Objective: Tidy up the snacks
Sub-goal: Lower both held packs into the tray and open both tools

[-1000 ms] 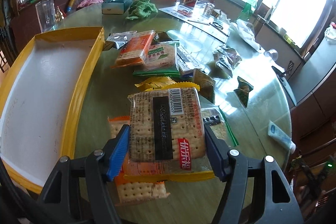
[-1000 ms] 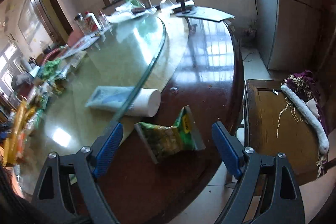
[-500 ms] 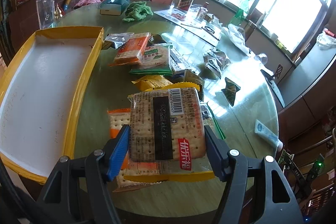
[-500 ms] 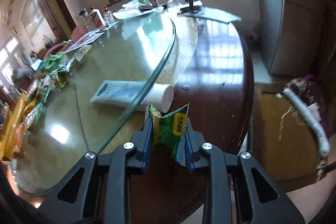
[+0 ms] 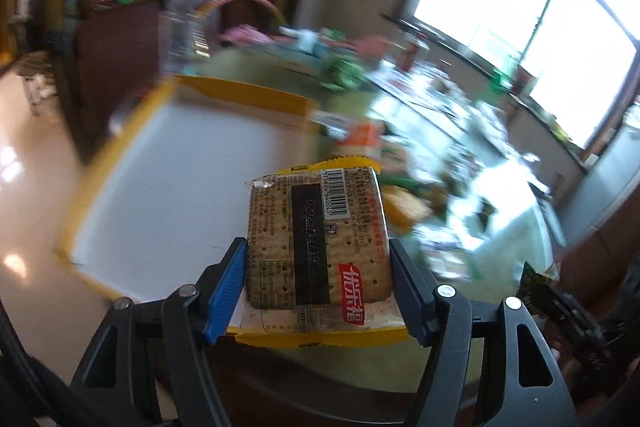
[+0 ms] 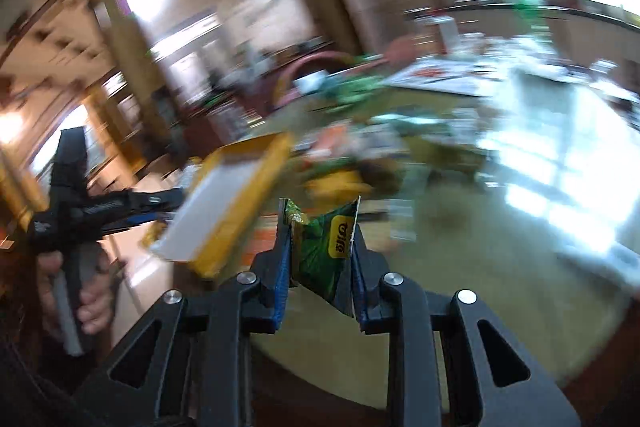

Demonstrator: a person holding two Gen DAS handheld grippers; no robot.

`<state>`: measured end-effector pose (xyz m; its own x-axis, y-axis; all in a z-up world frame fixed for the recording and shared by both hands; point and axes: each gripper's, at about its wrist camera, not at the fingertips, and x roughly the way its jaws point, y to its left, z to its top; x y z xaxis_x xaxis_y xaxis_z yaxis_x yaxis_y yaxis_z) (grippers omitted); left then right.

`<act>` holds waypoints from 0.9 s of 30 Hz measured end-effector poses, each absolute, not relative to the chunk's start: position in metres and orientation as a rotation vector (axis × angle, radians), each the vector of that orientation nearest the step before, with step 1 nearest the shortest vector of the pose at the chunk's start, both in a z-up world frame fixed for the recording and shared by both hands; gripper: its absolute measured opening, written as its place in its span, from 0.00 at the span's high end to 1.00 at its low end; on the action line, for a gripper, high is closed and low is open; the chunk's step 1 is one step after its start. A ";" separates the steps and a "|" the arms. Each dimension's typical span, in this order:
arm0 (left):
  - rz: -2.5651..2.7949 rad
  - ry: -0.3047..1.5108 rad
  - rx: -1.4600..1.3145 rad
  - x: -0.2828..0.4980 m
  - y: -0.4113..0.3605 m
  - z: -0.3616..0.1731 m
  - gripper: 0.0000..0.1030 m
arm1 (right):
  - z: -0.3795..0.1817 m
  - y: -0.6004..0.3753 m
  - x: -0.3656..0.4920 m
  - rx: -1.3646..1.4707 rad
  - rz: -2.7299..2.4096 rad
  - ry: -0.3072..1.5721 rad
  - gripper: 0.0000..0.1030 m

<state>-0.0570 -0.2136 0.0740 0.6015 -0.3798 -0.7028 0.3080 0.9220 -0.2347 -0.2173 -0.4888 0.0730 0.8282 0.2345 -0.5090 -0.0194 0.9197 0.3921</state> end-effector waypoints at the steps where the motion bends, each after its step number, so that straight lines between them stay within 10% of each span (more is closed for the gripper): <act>1: -0.368 0.825 -0.089 -0.055 -0.203 0.073 0.34 | 0.075 -0.469 -0.198 0.372 0.190 0.595 0.73; 20: -0.254 0.962 -0.081 0.013 -0.124 0.009 0.33 | 0.017 -0.269 -0.031 0.017 0.370 0.909 0.69; 27: -0.278 0.914 -0.214 0.002 -0.115 0.018 0.23 | 0.027 -0.278 -0.044 0.064 0.371 0.842 0.28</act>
